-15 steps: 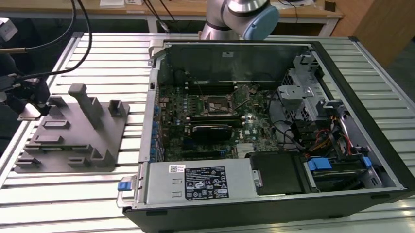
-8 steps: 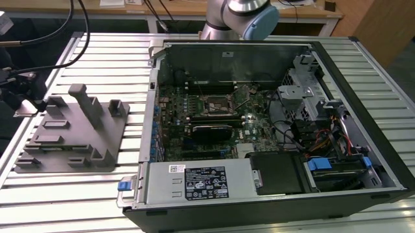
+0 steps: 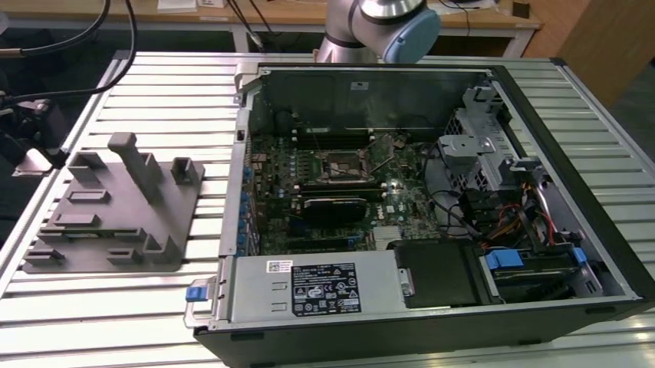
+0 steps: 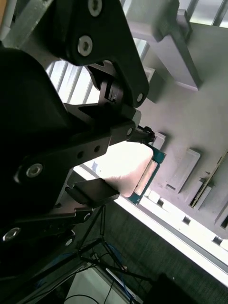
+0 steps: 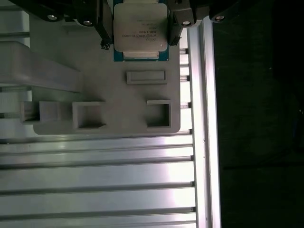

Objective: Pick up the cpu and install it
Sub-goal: 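Pick up the cpu and move it towards the insertion slot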

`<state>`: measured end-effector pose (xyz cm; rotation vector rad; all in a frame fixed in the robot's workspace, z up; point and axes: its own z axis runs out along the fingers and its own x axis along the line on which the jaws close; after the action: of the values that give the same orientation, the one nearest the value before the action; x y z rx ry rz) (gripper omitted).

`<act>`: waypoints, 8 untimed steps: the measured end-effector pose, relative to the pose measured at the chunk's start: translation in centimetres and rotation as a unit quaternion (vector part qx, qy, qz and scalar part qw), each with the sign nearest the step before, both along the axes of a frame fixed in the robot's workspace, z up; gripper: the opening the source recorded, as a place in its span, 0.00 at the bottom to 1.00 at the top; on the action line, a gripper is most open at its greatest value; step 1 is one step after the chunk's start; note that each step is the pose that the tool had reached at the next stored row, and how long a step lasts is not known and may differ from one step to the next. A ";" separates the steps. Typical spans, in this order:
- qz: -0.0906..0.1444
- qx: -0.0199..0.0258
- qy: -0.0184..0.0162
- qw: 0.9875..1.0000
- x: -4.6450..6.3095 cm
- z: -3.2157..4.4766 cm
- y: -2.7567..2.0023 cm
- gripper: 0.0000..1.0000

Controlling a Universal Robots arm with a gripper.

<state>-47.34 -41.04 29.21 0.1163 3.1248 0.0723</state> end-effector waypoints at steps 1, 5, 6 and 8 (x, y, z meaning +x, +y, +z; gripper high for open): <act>0.000 0.000 0.000 1.000 0.0 0.22 0.01 0.55; 0.000 0.000 0.000 1.000 0.0 1.13 0.03 0.55; 0.000 0.000 0.000 1.000 0.0 1.36 0.04 0.55; 0.000 0.000 -0.001 1.000 0.0 1.78 0.05 0.55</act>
<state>-47.34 -40.99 30.99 0.1162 3.1236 0.0724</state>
